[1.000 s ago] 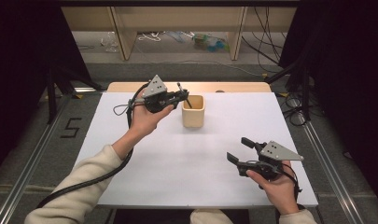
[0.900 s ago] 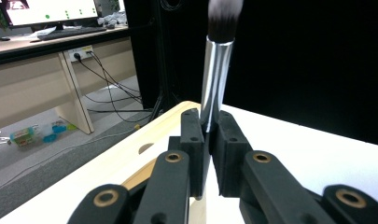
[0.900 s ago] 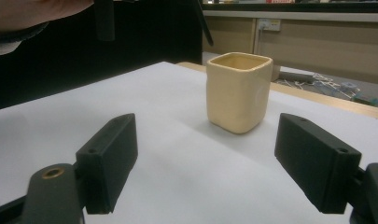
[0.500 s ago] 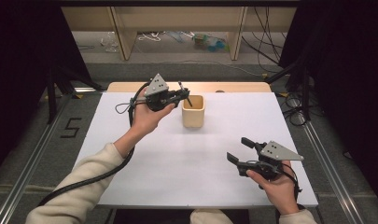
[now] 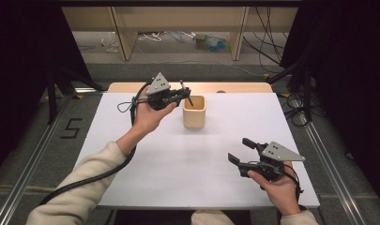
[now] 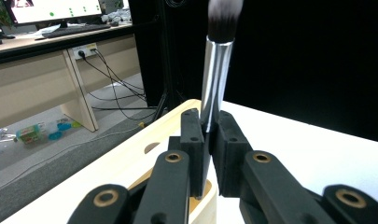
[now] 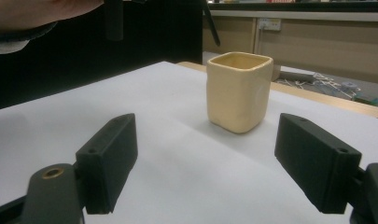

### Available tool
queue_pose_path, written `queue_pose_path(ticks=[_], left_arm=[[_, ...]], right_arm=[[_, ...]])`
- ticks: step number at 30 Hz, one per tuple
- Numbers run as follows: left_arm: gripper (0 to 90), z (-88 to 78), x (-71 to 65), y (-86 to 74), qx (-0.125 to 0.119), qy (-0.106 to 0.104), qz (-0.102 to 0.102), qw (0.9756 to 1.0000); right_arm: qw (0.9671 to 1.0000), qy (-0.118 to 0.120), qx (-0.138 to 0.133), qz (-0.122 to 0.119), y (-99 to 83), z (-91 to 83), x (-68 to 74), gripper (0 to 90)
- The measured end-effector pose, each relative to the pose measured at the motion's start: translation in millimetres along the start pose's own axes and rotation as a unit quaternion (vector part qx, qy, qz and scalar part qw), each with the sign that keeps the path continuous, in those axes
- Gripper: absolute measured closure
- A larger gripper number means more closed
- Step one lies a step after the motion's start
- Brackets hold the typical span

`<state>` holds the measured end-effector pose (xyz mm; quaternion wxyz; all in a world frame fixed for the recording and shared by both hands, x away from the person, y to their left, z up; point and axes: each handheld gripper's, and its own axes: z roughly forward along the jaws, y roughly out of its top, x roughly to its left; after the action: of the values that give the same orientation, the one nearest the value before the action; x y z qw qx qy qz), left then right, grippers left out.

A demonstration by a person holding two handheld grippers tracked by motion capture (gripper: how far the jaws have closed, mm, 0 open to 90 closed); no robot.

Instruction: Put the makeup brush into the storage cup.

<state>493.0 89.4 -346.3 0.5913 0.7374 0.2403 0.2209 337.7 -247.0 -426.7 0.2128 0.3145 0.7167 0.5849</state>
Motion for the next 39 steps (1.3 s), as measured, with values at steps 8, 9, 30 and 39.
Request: queue_pose_path(ticks=[8, 9, 30, 39], left_arm=[[83.6, 2.2, 1.2, 0.4, 0.004, 0.000, 0.001, 1.0000], [83.6, 2.6, 1.0, 0.5, 0.003, 0.000, 0.000, 1.0000], [83.6, 9.0, 2.8, 0.9, 0.010, -0.001, 0.002, 0.9999], [83.5, 12.0, 2.5, 0.1, 0.012, 0.000, 0.002, 0.9999]], right_arm=[[1.0000, 0.002, -0.001, 0.002, -0.2, 0.5, 0.2, 22.4], [1.0000, 0.003, -0.001, 0.002, -0.2, 0.5, 0.2, 22.3], [1.0000, 0.000, 0.002, 0.002, -0.2, 0.1, -0.1, 22.4], [1.0000, 0.004, 0.000, 0.005, -0.5, 0.5, -0.2, 22.5]])
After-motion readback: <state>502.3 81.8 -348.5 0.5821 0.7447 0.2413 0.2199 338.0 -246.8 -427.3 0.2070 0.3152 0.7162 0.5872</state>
